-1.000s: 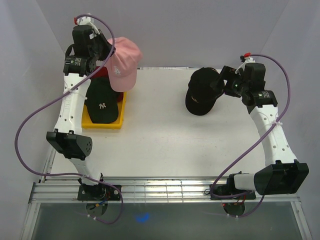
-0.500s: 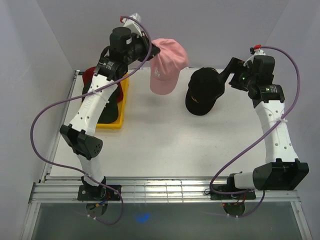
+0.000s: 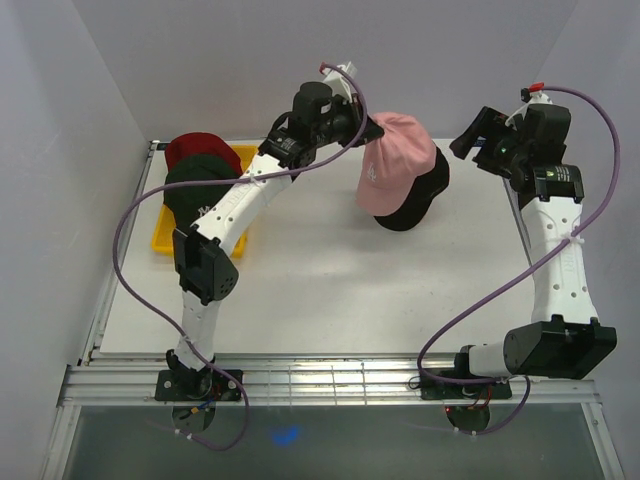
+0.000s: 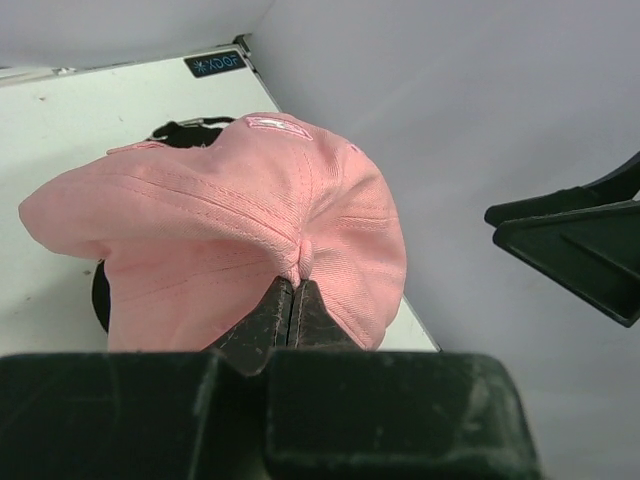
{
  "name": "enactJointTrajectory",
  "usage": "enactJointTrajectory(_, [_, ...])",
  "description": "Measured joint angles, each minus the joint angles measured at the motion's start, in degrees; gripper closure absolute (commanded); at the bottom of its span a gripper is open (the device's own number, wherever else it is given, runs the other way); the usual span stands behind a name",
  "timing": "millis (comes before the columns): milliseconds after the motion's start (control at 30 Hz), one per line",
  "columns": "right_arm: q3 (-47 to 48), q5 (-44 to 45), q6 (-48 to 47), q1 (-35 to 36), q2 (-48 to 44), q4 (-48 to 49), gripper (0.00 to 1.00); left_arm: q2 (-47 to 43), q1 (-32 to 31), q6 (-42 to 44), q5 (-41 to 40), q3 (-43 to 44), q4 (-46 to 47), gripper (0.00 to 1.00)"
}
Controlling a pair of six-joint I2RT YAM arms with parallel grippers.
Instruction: Stack the hats
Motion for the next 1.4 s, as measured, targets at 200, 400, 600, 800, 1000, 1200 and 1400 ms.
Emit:
enactJointTrajectory(200, [0.0,-0.7,0.0,-1.1,0.2,-0.2,0.14,3.8,-1.7,-0.6,1.0,0.0,2.0,1.0])
enactJointTrajectory(400, [0.0,-1.2,0.0,-1.5,0.2,-0.3,0.14,6.4,-2.8,-0.1,3.1,0.0,5.5,1.0])
enactJointTrajectory(600, [0.0,-1.6,0.0,-2.0,0.2,-0.3,0.14,7.5,-3.7,0.3,4.6,0.0,6.7,1.0])
enactJointTrajectory(800, [0.0,-2.1,0.0,-2.2,0.4,-0.3,0.14,7.6,-4.2,1.8,6.8,-0.5,11.5,1.0])
enactJointTrajectory(1000, [0.0,-2.2,0.0,-2.2,0.8,-0.5,0.14,7.6,-4.6,3.1,6.3,-0.1,12.9,1.0])
enactJointTrajectory(1200, [0.0,-2.4,0.0,-2.2,1.0,-0.5,0.14,7.1,-4.6,3.8,5.2,-3.9,14.8,1.0])
enactJointTrajectory(1400, [-0.1,-2.4,0.0,-2.2,1.0,-0.5,0.14,7.0,-4.5,4.1,3.4,-11.2,14.1,1.0])
